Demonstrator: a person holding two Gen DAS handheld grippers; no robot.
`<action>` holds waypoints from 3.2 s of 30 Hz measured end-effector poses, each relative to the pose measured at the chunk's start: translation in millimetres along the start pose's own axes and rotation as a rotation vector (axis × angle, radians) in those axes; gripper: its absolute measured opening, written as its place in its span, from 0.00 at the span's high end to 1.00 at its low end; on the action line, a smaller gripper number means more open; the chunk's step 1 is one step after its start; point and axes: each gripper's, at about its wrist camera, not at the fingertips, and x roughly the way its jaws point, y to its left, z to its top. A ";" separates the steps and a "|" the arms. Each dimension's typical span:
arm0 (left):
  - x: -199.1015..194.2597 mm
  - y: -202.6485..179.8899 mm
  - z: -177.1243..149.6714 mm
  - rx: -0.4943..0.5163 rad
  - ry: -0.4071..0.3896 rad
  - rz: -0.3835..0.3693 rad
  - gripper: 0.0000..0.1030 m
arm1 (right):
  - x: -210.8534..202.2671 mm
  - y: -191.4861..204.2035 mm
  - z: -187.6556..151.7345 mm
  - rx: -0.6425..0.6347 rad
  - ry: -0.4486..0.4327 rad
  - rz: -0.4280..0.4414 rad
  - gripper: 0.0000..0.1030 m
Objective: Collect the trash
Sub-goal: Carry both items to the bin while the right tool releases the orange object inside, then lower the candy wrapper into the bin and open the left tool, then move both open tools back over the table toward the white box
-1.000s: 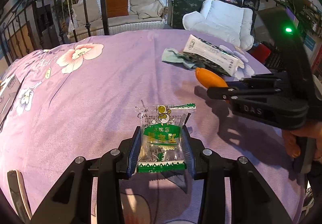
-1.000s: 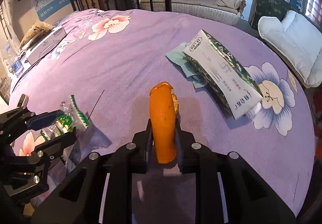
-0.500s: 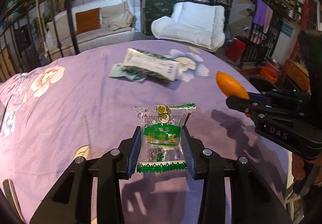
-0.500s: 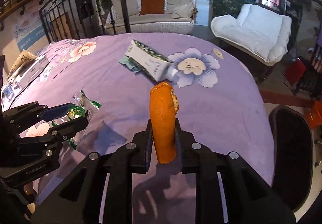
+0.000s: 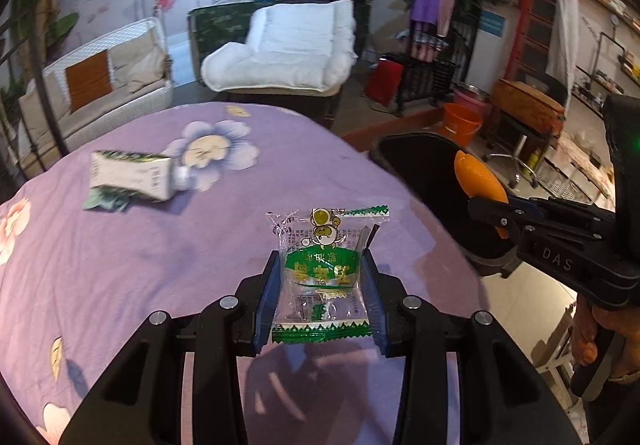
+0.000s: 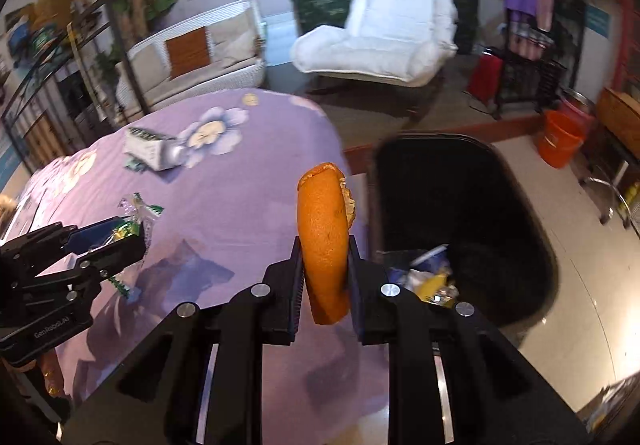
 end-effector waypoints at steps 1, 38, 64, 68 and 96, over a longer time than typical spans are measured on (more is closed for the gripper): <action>2.3 -5.6 1.8 0.007 -0.001 -0.016 0.62 | -1.3 -7.6 -0.3 0.015 -0.004 -0.015 0.80; 69.0 -95.0 45.4 0.137 0.040 -0.164 0.62 | 27.4 -113.1 -16.3 0.228 -0.025 -0.221 0.34; 139.5 -169.3 69.1 0.255 0.138 -0.220 0.23 | -45.9 -177.6 -62.0 0.407 -0.076 -0.324 0.24; 137.5 -168.4 68.4 0.258 0.140 -0.230 0.19 | -47.9 -182.0 -66.9 0.425 -0.079 -0.334 0.22; 44.0 -61.7 28.2 0.115 0.012 -0.045 0.15 | -20.6 -90.0 -25.7 0.207 -0.064 -0.138 0.22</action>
